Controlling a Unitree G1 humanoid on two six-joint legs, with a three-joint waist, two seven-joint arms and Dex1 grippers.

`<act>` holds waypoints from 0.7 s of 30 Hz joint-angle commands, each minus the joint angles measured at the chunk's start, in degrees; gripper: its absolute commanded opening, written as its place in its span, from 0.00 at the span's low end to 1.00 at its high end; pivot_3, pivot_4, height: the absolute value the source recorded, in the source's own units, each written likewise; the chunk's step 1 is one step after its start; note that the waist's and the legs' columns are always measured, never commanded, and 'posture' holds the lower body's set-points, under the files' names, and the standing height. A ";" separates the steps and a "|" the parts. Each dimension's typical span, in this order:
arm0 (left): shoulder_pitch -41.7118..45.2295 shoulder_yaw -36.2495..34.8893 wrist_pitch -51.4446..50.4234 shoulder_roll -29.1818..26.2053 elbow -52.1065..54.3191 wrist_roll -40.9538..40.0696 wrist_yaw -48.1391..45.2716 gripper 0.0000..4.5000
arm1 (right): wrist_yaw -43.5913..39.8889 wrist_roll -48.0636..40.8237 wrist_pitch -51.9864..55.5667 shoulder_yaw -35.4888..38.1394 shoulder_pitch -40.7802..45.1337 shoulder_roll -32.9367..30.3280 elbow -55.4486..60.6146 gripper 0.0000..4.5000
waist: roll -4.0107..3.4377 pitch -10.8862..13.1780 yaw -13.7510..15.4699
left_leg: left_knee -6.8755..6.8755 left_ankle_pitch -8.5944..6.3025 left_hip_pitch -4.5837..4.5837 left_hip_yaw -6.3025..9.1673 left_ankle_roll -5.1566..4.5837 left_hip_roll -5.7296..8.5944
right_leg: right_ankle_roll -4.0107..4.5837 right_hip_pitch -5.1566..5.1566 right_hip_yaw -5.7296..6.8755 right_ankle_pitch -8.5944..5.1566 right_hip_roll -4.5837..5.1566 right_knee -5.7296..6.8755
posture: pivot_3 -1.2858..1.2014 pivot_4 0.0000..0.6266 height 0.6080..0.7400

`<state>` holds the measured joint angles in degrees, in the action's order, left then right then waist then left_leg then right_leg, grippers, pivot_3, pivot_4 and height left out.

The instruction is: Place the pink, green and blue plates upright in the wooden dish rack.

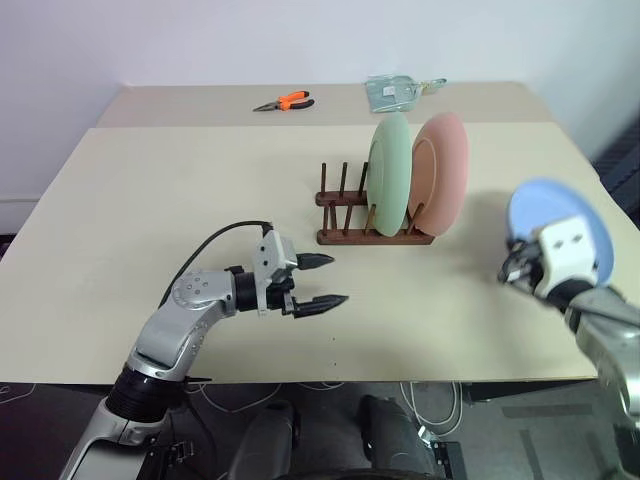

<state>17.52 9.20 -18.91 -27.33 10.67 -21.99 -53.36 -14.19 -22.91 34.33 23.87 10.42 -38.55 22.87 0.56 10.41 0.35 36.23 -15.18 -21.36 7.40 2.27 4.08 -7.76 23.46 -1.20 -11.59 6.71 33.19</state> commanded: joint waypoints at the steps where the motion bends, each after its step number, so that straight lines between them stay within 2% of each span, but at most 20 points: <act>1: 0.86 -5.47 5.08 -1.85 -4.33 1.95 1.90 0.81 | 5.58 -21.66 3.35 9.43 15.70 4.01 6.17 0.00 | -0.02 0.02 -0.06 | -0.02 0.00 -0.01 0.04 0.00 -0.02 | 0.01 0.02 0.03 0.01 -0.05 0.00 | 0.52 0.24 1.00; 4: 0.80 -7.92 8.03 -3.28 -7.54 3.12 2.63 0.81 | 10.96 -39.80 6.62 10.46 25.83 6.76 7.54 0.00 | 0.03 -0.01 0.01 | -0.19 0.00 -0.03 0.27 0.00 -0.06 | 0.17 0.09 0.15 0.16 -0.10 0.04 | 0.52 0.24 1.00; 7: -0.06 -10.39 10.59 -4.65 -9.89 3.98 3.33 0.81 | 19.88 -59.27 5.06 5.15 35.32 12.08 7.91 0.00 | 0.04 -0.01 -0.06 | -0.22 0.00 -0.08 0.37 0.00 -0.04 | 0.13 0.10 0.23 0.17 -0.06 0.01 | 0.52 0.24 1.00; 9: -0.75 -11.49 11.81 -5.04 -10.86 4.35 3.77 0.81 | 25.33 -65.19 3.79 0.41 38.53 16.69 7.22 0.00 | 0.04 -0.01 -0.15 | -0.20 0.00 -0.08 0.37 0.01 -0.03 | 0.19 0.09 0.19 0.14 0.00 0.00 | 0.52 0.24 1.00; 12: -1.74 -12.60 12.74 -5.30 -11.39 4.63 4.41 0.81 | 32.35 -67.45 2.62 -6.66 40.10 23.42 4.46 0.00 | 0.05 -0.03 -0.26 | -0.18 0.00 -0.04 0.42 0.00 -0.03 | 0.20 0.10 0.16 0.14 0.01 0.02 | 0.52 0.24 1.00; 16: -2.87 -13.20 12.78 -5.53 -10.47 4.55 5.13 0.81 | 37.54 -66.19 1.65 -13.26 39.40 30.57 0.36 0.00 | 0.04 -0.03 -0.42 | -0.16 0.02 -0.09 0.37 0.03 0.03 | 0.15 0.22 0.15 0.17 -0.01 0.14 | 0.52 0.24 1.00; 21: -3.97 -13.12 11.80 -5.31 -8.20 4.35 6.14 0.81 | 38.86 -62.21 1.45 -16.73 37.37 33.49 -3.02 0.00 | 0.04 -0.03 -1.13 | -0.21 0.03 -0.09 0.34 0.05 0.05 | 0.03 0.27 0.16 0.25 -0.03 0.22 | 0.52 0.24 1.00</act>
<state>13.66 -2.75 -7.35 -32.31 -0.12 -17.39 -47.64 24.65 -86.08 36.88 7.32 47.32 -5.61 19.17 0.61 10.39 -0.78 36.02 -15.15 -21.45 7.72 2.32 4.13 -7.73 23.74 -1.05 -11.34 6.67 33.41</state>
